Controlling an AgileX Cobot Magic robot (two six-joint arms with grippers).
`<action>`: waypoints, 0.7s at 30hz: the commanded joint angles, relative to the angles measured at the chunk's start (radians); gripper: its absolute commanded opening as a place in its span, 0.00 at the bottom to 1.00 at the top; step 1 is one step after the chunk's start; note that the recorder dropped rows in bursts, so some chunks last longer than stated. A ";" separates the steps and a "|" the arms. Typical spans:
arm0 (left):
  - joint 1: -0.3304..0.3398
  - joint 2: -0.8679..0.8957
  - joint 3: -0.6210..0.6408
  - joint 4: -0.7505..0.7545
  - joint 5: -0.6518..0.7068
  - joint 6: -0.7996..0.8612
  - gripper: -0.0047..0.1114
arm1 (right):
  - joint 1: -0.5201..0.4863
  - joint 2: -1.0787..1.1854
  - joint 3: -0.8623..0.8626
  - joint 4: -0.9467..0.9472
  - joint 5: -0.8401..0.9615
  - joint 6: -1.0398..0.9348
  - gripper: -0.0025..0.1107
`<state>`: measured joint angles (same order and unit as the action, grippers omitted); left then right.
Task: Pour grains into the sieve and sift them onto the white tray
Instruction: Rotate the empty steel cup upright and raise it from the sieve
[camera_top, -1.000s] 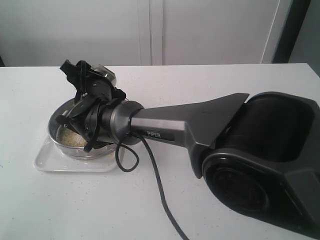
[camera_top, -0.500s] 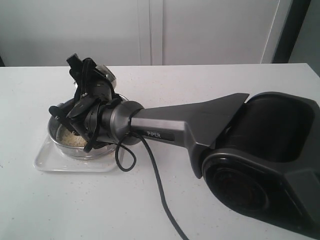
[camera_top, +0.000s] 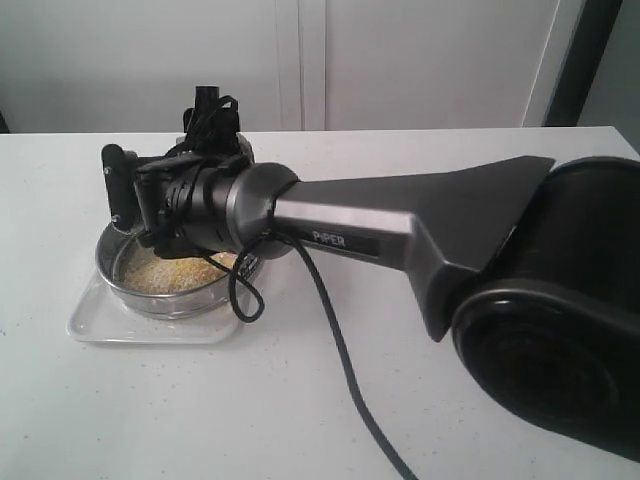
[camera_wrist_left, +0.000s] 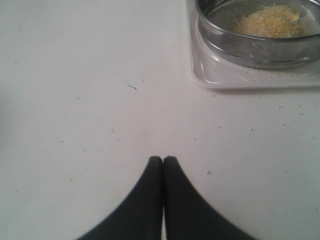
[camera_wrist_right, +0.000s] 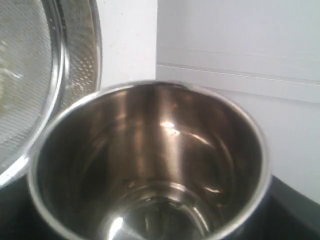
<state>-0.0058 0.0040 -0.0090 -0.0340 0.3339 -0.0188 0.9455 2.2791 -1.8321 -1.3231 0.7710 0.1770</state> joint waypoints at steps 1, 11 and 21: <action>-0.007 -0.004 0.009 -0.002 0.008 -0.004 0.04 | 0.001 -0.058 -0.009 0.211 -0.058 0.014 0.02; -0.007 -0.004 0.009 -0.002 0.008 -0.004 0.04 | -0.057 -0.103 -0.009 0.604 -0.173 0.044 0.02; -0.007 -0.004 0.009 -0.002 0.008 -0.004 0.04 | -0.122 -0.111 -0.007 0.956 -0.336 0.004 0.02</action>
<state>-0.0058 0.0040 -0.0090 -0.0340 0.3339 -0.0188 0.8389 2.1835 -1.8339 -0.4358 0.4805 0.2102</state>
